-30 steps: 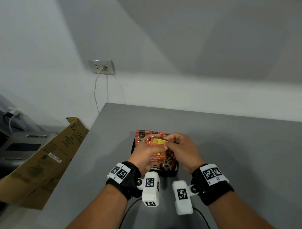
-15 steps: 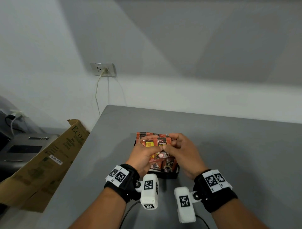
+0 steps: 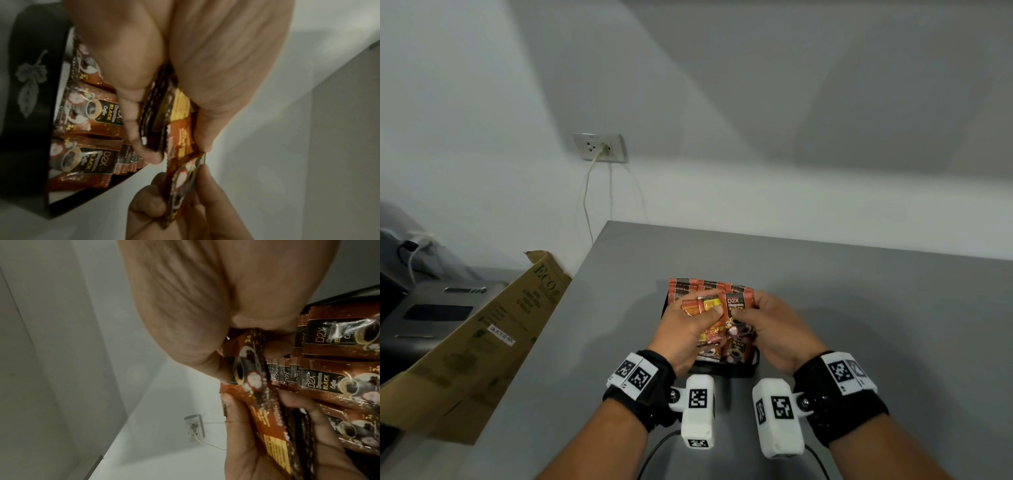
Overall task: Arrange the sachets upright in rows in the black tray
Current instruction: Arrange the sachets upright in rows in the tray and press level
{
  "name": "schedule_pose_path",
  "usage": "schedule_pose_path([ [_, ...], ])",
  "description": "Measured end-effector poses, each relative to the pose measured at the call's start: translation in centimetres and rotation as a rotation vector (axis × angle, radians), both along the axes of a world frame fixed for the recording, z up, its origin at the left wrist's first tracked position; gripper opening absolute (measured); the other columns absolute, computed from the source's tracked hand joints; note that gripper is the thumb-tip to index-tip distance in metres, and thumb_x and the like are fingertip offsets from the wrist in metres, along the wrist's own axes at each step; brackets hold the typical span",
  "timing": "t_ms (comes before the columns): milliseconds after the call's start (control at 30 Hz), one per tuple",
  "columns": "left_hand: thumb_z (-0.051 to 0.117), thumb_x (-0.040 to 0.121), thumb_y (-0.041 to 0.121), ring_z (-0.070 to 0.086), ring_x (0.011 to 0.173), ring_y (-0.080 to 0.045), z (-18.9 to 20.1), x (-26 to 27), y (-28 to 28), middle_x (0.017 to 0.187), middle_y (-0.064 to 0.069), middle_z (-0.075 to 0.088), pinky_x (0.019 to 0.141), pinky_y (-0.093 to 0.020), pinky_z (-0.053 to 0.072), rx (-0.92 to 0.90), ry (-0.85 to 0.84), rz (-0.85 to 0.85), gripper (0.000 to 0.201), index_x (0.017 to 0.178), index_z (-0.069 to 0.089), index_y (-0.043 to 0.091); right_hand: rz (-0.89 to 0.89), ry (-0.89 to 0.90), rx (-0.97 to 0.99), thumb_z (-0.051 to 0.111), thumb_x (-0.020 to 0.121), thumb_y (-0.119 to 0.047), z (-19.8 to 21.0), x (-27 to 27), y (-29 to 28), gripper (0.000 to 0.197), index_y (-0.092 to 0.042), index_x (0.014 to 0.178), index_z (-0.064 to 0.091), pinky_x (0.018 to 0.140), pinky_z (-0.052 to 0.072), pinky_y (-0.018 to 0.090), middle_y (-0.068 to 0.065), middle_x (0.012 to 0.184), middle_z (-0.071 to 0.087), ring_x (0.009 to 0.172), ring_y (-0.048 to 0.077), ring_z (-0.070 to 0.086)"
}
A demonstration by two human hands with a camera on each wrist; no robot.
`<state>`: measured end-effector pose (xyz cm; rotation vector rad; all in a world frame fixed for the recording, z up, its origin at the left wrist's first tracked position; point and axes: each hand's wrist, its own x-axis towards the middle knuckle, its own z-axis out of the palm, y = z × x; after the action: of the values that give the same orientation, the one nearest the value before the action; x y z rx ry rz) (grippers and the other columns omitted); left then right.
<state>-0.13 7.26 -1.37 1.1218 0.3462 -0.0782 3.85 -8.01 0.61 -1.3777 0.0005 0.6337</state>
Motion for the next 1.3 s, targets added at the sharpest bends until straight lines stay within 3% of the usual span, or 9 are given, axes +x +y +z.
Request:
schedule_pose_path([
  [200,0.063,0.089,0.057,0.061,0.066,-0.023,-0.2,0.0,0.7,0.08,-0.011,0.066,0.065,-0.033,0.052,-0.103,0.228,-0.053,0.05,0.107,0.072,0.011,-0.153,-0.389,-0.273,0.072,0.086,0.001,0.5,-0.2,-0.7,0.02,-0.018,0.088,0.078,0.073,0.058,0.024,-0.003,0.088,0.078,0.082,0.013,0.073],
  [300,0.071,0.087,0.017,0.063,0.065,-0.021,-0.8,-0.2,1.1,0.08,-0.012,0.067,0.065,-0.034,0.053,-0.123,0.228,-0.002,0.022,0.106,0.068,0.005,-0.092,-0.452,-0.329,0.074,0.082,0.006,-0.1,-0.9,-1.0,0.035,-0.028,0.084,0.083,0.087,0.055,0.017,-0.011,0.095,0.078,0.094,0.004,0.072],
  [367,0.068,0.08,-0.007,0.068,0.067,-0.021,-1.0,-0.3,1.2,0.082,-0.012,0.072,0.063,-0.035,0.055,-0.112,0.216,0.097,0.031,0.107,0.065,0.008,-0.101,-0.426,-0.352,0.073,0.081,0.009,-0.8,-1.4,-1.1,0.042,-0.031,0.079,0.083,0.091,0.055,0.02,-0.011,0.097,0.078,0.097,0.004,0.072],
  [533,0.068,0.071,-0.023,0.072,0.09,-0.033,-1.0,-0.3,1.9,0.106,-0.02,0.073,0.085,-0.049,0.057,0.051,0.075,0.215,0.059,0.118,0.06,0.012,-0.159,-0.195,-0.112,0.055,0.085,0.02,0.0,-2.4,-1.6,0.038,-0.013,0.085,0.075,0.06,0.055,0.02,0.003,0.08,0.078,0.071,0.012,0.073],
  [600,0.067,0.069,-0.027,0.071,0.092,-0.034,-0.9,-0.5,1.3,0.111,-0.024,0.071,0.086,-0.048,0.057,0.117,0.017,0.195,0.061,0.118,0.059,0.007,-0.111,-0.09,-0.04,0.049,0.087,0.02,0.2,-2.5,-1.3,0.037,-0.008,0.094,0.071,0.059,0.055,0.022,0.007,0.085,0.078,0.072,0.014,0.074],
  [733,0.063,0.073,-0.028,0.07,0.097,-0.037,-1.0,-0.9,-0.1,0.113,-0.026,0.07,0.086,-0.05,0.057,0.082,-0.006,0.095,0.058,0.122,0.058,0.003,-0.074,-0.015,-0.1,0.049,0.092,0.013,0.0,-2.7,-0.1,0.032,-0.007,0.107,0.07,0.067,0.057,0.028,0.011,0.097,0.078,0.084,0.021,0.075],
  [867,0.047,0.088,-0.009,0.068,0.094,-0.042,-0.8,-1.3,0.0,0.109,-0.028,0.07,0.091,-0.062,0.051,-0.074,0.097,0.064,0.038,0.121,0.061,0.004,-0.126,-0.012,-0.12,0.053,0.096,0.001,0.1,-3.1,0.3,0.024,-0.011,0.102,0.072,0.078,0.059,0.038,0.008,0.097,0.079,0.09,0.026,0.075],
  [1000,0.051,0.096,-0.004,0.072,0.088,-0.035,-0.7,-1.8,0.5,0.104,-0.022,0.073,0.075,-0.049,0.061,-0.073,0.108,0.014,0.028,0.122,0.06,0.006,-0.196,0.055,-0.011,0.049,0.099,0.001,0.3,-2.8,-0.6,0.02,-0.007,0.106,0.067,0.061,0.056,0.031,0.01,0.091,0.078,0.073,0.019,0.074],
  [1300,0.059,0.096,0.007,0.07,0.079,-0.021,-0.9,-1.6,0.1,0.098,-0.01,0.073,0.064,-0.036,0.055,0.077,0.09,0.047,0.017,0.107,0.059,0.02,-0.16,0.081,0.086,0.046,0.101,0.001,1.0,-3.1,0.0,0.025,-0.009,0.1,0.068,0.068,0.054,0.033,0.013,0.094,0.078,0.077,0.02,0.075],
])
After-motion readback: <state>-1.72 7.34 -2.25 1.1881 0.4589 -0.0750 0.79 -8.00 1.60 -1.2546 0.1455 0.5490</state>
